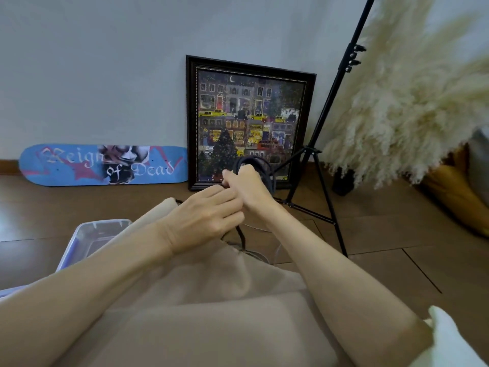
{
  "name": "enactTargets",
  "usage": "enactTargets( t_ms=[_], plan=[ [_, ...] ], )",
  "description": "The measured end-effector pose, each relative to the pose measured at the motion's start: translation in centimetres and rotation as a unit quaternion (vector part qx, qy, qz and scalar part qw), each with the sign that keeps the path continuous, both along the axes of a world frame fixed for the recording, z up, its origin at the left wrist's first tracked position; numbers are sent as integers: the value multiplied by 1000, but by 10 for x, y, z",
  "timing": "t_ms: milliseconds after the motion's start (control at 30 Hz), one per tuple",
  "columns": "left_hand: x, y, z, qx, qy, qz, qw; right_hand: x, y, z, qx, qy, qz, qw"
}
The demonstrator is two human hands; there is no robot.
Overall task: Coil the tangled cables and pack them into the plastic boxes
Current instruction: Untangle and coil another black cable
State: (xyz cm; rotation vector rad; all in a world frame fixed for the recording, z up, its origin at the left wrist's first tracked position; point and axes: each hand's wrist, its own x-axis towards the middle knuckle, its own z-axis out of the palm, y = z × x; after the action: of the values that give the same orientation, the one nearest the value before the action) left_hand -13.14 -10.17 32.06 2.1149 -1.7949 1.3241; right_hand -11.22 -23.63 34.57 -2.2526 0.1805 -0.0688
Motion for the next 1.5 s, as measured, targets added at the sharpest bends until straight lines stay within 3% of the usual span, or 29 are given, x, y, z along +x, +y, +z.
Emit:
enactTargets(
  t_ms=[133,300,400,467,600,700,767,867,967,1067,1167,1233,1300,1367,1400,1433,1467,1500],
  plan=[
    [20,15,-4,73,0,19,997,-2,-6,4,-67,-68,-63,993],
    [36,32,-12,144,-14,22,989,-1,-16,0,-159,-117,-68,978],
    [47,53,-14,151,0,66,986,6,-39,6,-156,-60,-45,985],
    [52,62,-15,172,14,124,977,8,-50,7,-210,2,23,977],
    [59,67,-11,215,39,235,947,1,-41,0,-259,103,170,945],
    [61,62,-11,217,17,253,943,-8,-22,-10,-284,166,251,910],
    [61,63,-15,219,15,258,941,-12,-14,-11,-335,158,274,887],
    [65,74,-19,218,21,272,937,-10,-14,-2,-370,52,202,905],
    [62,78,-22,233,31,249,940,-4,-24,7,-344,-52,45,936],
    [53,61,-19,232,63,210,948,0,-35,9,-211,-61,-52,974],
    [52,42,-23,225,144,229,936,2,-35,5,-147,-45,-32,988],
    [55,37,-24,176,287,280,899,2,-31,2,-155,-36,-3,987],
    [57,34,-20,54,450,284,845,2,-27,1,-152,-36,4,988],
    [53,24,-5,-112,616,240,742,1,-23,1,-142,-46,-4,989],
    [48,19,4,-216,697,190,657,1,-20,2,-138,-51,-12,989],
    [41,15,12,-305,749,136,572,1,-19,2,-135,-55,-19,989],
    [35,13,18,-369,770,103,510,0,-17,2,-132,-57,-25,989],
    [33,13,20,-401,778,98,473,0,-15,2,-131,-57,-28,989]
  ],
)
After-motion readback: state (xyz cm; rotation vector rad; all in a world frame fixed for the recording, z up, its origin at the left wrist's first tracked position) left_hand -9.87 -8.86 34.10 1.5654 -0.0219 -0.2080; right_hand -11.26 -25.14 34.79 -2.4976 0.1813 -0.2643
